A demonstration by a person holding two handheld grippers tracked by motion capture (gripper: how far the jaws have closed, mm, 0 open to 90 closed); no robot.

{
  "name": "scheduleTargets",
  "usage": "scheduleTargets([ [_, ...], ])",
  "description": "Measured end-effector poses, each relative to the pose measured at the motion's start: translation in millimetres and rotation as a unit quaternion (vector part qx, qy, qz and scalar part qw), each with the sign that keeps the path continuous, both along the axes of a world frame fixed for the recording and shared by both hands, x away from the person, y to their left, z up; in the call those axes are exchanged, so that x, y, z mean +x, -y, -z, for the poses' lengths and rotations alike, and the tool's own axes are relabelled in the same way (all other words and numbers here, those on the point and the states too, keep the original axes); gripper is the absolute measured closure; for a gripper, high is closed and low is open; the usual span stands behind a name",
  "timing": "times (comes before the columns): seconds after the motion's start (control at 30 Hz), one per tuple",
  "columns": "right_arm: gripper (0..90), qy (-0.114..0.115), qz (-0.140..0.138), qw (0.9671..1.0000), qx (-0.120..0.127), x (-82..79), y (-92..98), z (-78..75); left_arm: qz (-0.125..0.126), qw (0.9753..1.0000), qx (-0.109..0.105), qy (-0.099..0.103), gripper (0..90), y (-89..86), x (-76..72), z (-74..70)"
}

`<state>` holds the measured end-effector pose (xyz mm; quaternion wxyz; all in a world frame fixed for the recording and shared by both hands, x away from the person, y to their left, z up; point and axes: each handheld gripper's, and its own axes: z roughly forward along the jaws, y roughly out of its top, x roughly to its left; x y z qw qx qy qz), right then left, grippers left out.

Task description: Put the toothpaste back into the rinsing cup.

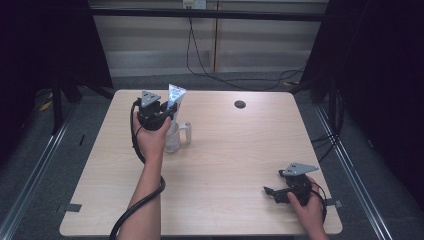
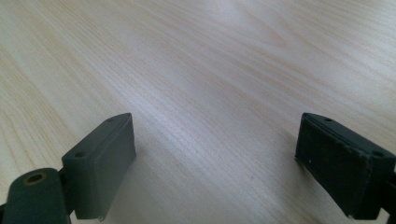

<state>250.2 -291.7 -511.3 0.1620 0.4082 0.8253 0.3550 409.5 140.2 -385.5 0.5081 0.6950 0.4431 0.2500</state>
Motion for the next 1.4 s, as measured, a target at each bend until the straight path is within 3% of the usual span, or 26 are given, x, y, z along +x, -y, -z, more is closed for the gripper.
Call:
scheduleTargets([
  [0.8, 11.5, 0.001, -0.001, 1.0000, 0.000, 0.2, 0.1, 0.1, -0.017, 0.9998, -0.011, -0.005, 67.8, -3.2, 0.6, 22.5],
  [1.4, 11.4, 0.000, -0.001, 1.0000, 0.001, 0.2, 0.1, 0.1, -0.017, 0.9997, 0.000, -0.015, 67.1, -5.9, -8.2, 40.3],
])
